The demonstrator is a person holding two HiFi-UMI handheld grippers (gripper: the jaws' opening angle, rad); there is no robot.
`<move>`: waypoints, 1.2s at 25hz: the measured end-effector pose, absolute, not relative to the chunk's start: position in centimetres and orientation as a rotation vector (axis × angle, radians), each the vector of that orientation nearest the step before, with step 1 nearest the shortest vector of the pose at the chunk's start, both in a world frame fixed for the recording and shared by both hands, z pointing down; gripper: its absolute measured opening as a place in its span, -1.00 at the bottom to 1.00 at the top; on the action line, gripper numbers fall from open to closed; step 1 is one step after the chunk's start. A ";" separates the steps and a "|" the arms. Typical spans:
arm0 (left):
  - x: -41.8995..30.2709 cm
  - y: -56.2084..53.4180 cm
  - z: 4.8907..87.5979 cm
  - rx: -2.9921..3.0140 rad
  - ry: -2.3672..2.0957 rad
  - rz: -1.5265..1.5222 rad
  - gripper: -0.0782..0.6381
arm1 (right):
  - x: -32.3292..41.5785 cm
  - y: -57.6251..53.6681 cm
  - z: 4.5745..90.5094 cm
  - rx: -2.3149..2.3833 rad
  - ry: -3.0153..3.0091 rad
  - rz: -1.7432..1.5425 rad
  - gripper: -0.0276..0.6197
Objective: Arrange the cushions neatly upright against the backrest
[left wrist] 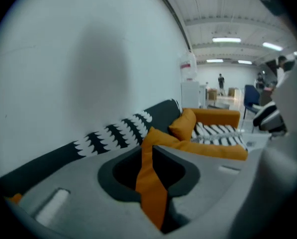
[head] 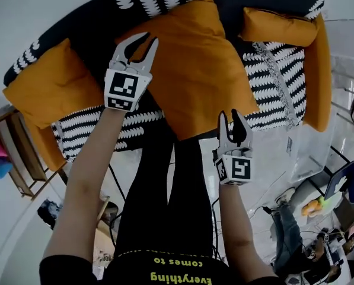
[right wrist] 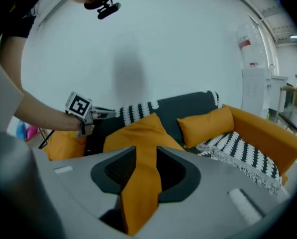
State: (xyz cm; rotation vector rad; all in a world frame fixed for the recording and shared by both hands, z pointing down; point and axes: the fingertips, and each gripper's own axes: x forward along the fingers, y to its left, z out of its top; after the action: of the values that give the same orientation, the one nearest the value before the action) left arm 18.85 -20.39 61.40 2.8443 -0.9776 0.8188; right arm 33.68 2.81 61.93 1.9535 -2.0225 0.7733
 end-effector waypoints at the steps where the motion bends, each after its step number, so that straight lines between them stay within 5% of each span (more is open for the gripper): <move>1: 19.6 -20.6 63.2 2.860 -0.942 0.906 -0.58 | 34.0 3.4 63.7 1.951 -1.992 0.804 -0.45; 8: 22.2 -23.1 71.7 2.849 -0.726 1.234 0.19 | 35.1 6.9 75.6 1.832 -1.797 1.004 -0.03; 13: 23.1 -23.9 74.2 2.813 -0.558 1.362 0.29 | 34.7 6.3 80.7 1.701 -1.741 0.997 0.20; 17: 23.6 -23.2 75.3 2.788 -0.463 1.443 -0.06 | 34.5 6.0 81.3 1.715 -1.729 1.024 0.02; 22: 23.8 -22.2 74.9 2.786 -0.516 1.461 -0.60 | 34.7 5.4 80.0 1.728 -1.778 1.071 -0.67; 25: 23.1 -21.8 73.5 2.796 -0.571 1.422 -0.71 | 34.1 5.2 78.0 1.735 -1.826 1.059 -0.84; 30: 19.7 -19.4 70.1 2.747 -0.703 1.247 -0.74 | 34.6 6.1 74.1 1.825 -1.858 1.005 -0.85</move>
State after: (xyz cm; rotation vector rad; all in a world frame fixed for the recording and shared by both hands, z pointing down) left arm 19.72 -19.43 70.12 2.7469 -0.7035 1.2470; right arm 34.56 6.08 74.09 1.8247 -1.8584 1.0053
